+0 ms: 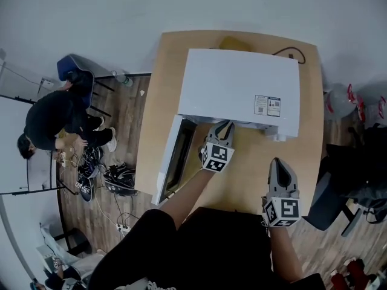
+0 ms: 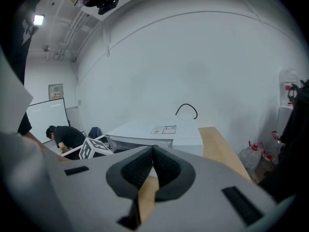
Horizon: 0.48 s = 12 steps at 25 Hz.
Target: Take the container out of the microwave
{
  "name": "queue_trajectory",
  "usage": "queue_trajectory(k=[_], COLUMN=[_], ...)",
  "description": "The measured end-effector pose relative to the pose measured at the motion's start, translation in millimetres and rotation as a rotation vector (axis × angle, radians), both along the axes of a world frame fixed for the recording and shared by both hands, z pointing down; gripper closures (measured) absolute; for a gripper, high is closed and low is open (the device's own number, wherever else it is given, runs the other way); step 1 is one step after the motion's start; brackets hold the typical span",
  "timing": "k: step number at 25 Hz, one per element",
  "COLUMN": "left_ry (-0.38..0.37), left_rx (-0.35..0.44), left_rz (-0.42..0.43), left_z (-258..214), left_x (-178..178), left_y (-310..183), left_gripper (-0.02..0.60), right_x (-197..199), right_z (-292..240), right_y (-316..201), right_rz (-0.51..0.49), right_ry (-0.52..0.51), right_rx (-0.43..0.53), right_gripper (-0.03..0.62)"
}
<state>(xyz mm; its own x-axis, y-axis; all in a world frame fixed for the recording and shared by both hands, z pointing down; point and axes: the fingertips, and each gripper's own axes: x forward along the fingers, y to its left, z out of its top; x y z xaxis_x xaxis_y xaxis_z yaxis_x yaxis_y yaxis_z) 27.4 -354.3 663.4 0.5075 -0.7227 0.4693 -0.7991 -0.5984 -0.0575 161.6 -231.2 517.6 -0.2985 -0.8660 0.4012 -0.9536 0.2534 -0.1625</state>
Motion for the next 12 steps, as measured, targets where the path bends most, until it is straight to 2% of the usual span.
queue_trajectory(k=[5, 12], left_ry=[-0.052, -0.128], left_rx=[-0.017, 0.024], left_rz=[0.035, 0.089], left_z=[20.5, 31.2], left_x=[12.6, 22.5], left_y=[-20.4, -46.6], left_gripper=[0.481, 0.471], right_x=[5.4, -0.5], right_z=[16.7, 27.7], right_y=[5.1, 2.7], right_rz=[0.019, -0.013], right_ry=[-0.021, -0.032], right_rx=[-0.045, -0.071], right_gripper=[0.536, 0.536])
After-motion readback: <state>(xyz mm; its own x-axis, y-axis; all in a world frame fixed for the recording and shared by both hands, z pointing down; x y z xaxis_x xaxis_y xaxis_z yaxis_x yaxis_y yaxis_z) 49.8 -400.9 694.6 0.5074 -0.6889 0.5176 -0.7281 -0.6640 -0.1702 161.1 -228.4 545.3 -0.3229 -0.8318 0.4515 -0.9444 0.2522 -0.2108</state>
